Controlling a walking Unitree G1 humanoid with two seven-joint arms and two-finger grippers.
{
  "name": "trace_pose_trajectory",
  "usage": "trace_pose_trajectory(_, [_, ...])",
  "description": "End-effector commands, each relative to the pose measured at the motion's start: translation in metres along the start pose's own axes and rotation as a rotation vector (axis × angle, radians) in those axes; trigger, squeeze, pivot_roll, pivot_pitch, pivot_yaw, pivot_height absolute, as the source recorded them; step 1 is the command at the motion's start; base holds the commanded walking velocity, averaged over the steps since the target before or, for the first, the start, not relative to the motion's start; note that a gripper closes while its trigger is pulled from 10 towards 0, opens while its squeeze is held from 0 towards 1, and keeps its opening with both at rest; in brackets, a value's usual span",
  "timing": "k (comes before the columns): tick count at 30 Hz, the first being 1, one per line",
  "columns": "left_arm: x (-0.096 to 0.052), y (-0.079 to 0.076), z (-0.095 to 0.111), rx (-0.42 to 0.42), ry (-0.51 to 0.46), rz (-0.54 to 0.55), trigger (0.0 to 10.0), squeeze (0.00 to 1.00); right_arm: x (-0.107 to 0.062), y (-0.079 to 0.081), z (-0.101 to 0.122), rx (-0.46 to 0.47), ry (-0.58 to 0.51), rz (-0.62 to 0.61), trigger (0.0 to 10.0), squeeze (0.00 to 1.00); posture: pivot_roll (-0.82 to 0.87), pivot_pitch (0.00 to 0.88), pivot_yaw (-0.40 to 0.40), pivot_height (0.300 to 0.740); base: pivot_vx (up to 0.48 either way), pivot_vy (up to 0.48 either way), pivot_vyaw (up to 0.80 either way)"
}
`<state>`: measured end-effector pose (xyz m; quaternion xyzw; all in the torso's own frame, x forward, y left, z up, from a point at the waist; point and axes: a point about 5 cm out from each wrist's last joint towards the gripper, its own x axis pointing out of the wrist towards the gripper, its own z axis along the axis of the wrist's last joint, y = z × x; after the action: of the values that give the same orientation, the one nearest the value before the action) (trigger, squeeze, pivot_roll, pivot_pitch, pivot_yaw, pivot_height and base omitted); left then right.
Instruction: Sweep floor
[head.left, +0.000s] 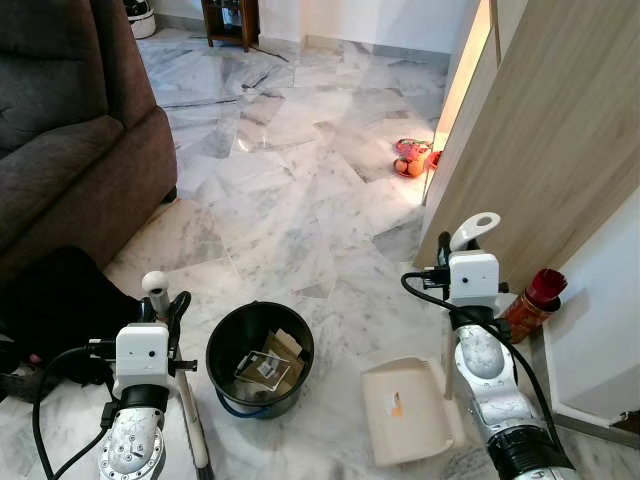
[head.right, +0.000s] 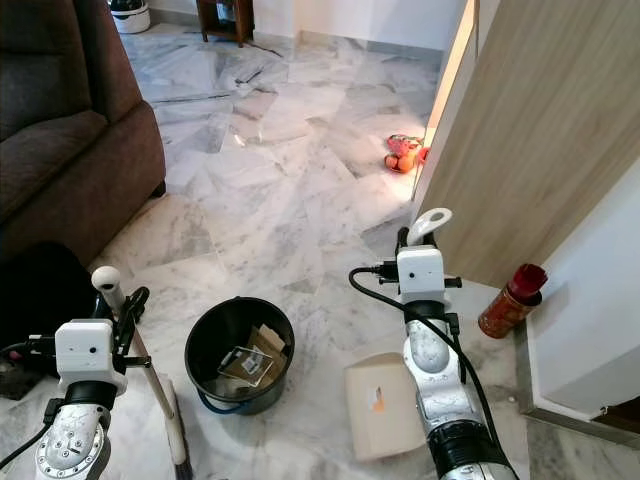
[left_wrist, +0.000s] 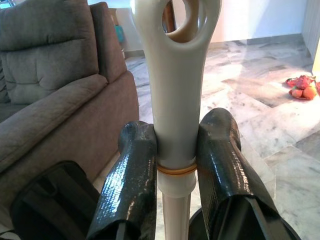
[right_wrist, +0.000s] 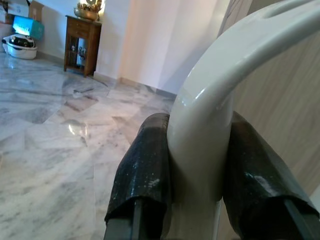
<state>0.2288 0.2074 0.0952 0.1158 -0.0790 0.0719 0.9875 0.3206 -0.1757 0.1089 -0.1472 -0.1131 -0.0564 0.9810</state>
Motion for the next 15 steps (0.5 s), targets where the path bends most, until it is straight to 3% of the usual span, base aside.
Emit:
trace_pose_trajectory(1, [0.001, 0.003, 0.003, 0.001, -0.024, 0.003, 10.0, 0.0, 0.005, -0.003, 0.007, -0.001, -0.045, -0.015, 10.0, 0.0, 0.16, 0.094, -0.025, 0.74, 0.0, 0.0, 0.0])
trace_pose_trajectory(15, [0.001, 0.003, -0.003, 0.012, -0.007, -0.012, 10.0, 0.0, 0.0, -0.006, -0.009, 0.095, 0.029, -0.05, 10.0, 0.0, 0.15, 0.056, -0.017, 0.74, 0.0, 0.0, 0.0])
